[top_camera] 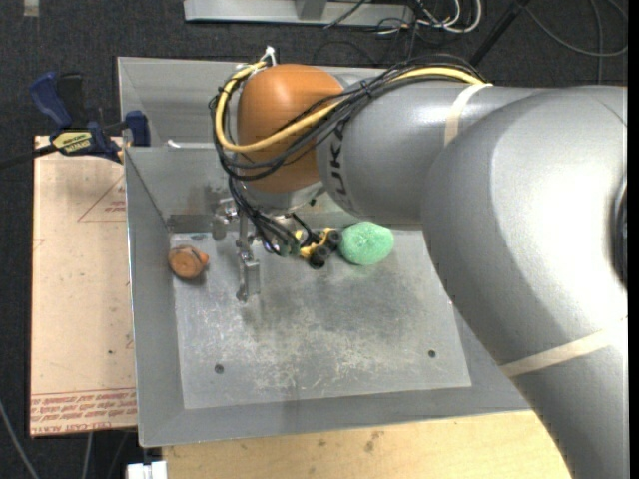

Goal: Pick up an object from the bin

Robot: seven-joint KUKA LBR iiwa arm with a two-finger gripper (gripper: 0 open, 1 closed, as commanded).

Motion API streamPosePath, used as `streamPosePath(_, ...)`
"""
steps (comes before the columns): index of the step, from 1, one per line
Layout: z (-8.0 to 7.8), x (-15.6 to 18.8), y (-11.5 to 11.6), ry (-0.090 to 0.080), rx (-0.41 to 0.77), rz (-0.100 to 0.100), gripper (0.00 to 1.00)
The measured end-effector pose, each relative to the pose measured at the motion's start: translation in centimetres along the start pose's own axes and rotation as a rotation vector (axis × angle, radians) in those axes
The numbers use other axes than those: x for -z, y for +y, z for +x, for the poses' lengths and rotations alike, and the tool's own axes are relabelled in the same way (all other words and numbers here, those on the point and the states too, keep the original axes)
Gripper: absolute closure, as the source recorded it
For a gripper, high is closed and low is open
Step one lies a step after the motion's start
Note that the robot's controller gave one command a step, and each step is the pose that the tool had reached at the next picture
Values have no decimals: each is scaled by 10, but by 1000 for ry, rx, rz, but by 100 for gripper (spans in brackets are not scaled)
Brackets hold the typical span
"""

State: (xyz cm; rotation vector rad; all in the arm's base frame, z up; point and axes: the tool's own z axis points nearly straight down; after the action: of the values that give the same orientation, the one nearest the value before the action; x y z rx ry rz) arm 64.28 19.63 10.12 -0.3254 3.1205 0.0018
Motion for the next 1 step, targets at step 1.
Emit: streamPosePath(1,-7,-7,20,1,66,-1,0)
